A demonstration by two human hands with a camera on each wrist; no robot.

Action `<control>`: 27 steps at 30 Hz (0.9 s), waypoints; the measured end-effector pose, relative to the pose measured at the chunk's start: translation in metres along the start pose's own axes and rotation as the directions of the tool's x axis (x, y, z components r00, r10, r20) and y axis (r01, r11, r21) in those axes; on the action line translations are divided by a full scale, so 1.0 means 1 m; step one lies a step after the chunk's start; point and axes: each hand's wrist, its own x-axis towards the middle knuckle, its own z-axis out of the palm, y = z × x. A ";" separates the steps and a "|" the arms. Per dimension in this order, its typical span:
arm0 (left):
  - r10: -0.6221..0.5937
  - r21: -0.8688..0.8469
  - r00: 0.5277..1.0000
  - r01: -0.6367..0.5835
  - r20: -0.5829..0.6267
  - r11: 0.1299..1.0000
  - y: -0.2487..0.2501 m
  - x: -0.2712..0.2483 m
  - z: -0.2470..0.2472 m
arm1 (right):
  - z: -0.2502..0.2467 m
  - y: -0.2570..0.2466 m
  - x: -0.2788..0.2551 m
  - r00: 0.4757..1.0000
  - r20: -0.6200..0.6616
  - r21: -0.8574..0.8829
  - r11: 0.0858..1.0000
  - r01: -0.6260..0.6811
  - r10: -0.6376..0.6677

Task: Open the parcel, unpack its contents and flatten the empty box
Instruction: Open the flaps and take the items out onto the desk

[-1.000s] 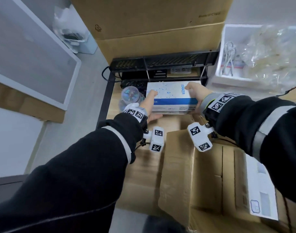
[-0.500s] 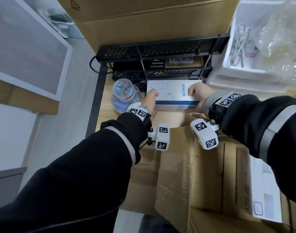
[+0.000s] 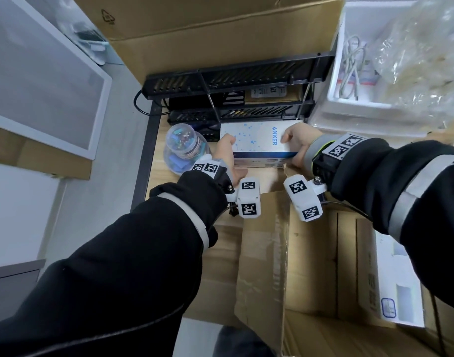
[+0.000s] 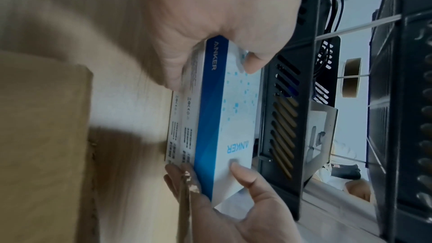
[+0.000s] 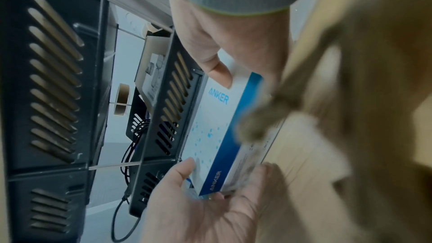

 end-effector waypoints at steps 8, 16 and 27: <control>0.006 0.320 1.000 0.002 -0.024 0.947 -0.009 -0.035 -0.003 | -0.019 -0.023 -0.060 0.998 0.034 -0.010 0.999 -0.053 0.053; 0.358 0.677 0.934 -0.274 0.018 0.682 -0.006 -0.055 0.015 | -0.063 -0.011 -0.124 0.991 0.113 0.072 0.995 0.062 -0.070; 0.491 0.747 0.798 -0.553 0.350 0.368 -0.032 -0.156 0.097 | -0.153 0.066 -0.162 1.000 0.000 -0.123 0.992 -0.012 0.012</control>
